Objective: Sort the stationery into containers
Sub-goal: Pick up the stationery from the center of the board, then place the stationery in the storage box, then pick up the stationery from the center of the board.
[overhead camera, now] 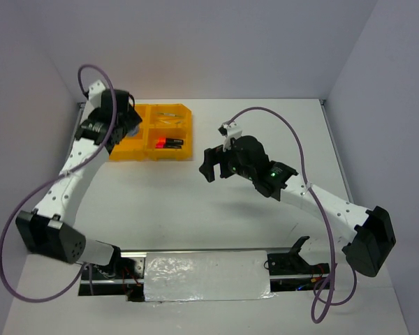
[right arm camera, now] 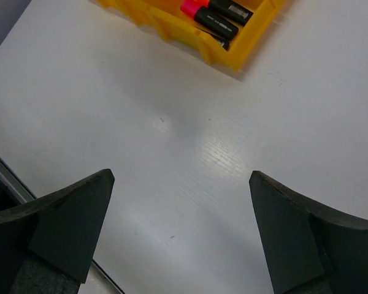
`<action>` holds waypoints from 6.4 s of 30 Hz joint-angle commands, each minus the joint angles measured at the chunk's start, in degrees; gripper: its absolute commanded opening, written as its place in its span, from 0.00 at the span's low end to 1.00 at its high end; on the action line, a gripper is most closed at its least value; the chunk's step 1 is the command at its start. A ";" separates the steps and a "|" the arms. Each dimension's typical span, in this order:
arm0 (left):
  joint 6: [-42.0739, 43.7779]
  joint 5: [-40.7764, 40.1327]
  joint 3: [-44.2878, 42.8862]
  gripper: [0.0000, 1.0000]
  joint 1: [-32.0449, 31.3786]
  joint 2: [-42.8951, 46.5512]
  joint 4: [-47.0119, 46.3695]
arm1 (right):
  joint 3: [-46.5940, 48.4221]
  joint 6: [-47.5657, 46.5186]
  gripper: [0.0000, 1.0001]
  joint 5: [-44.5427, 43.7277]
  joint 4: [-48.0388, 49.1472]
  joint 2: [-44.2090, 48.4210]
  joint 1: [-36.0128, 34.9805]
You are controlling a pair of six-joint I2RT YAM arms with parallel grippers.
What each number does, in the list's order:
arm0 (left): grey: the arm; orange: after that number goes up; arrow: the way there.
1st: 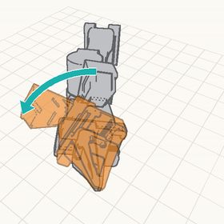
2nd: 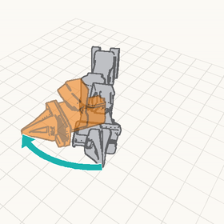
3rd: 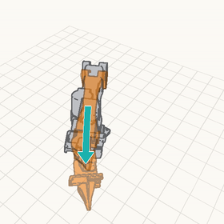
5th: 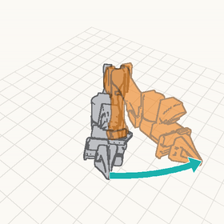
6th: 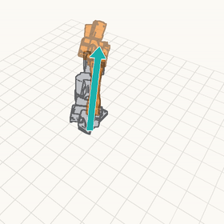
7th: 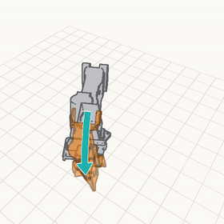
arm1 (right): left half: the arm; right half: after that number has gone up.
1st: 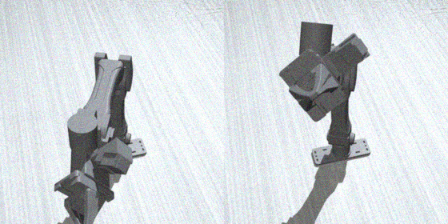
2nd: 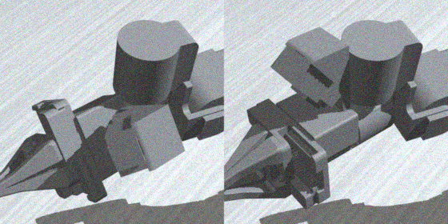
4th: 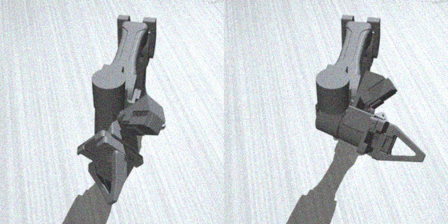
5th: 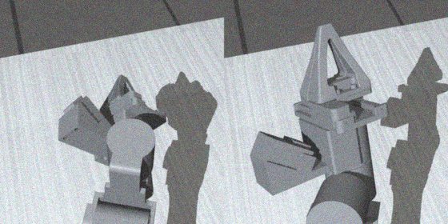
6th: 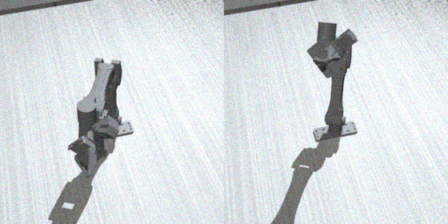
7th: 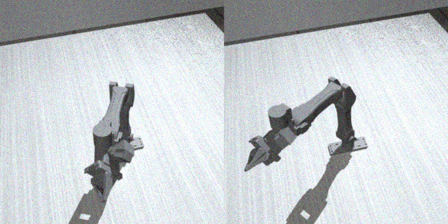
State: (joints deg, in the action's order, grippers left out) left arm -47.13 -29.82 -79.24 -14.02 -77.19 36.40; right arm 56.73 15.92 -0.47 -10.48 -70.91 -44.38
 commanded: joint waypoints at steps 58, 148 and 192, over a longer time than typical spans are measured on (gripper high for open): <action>10.22 24.11 -42.31 0.81 14.90 -51.31 -12.85 | -1.80 -1.60 1.00 -1.47 1.87 2.10 1.23; 48.89 39.14 -18.49 0.99 -43.46 -52.10 -54.52 | 11.91 8.51 1.00 -25.99 -40.85 45.16 31.28; 40.82 34.94 -22.80 0.00 -39.17 -36.91 -43.53 | 10.86 5.96 1.00 -22.82 -37.86 46.48 30.06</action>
State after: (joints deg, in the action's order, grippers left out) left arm -2.50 10.63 -99.81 -56.86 -127.11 -1.83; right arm 66.96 22.83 -23.27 -50.98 -24.69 -13.89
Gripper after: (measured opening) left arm 0.768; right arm 0.997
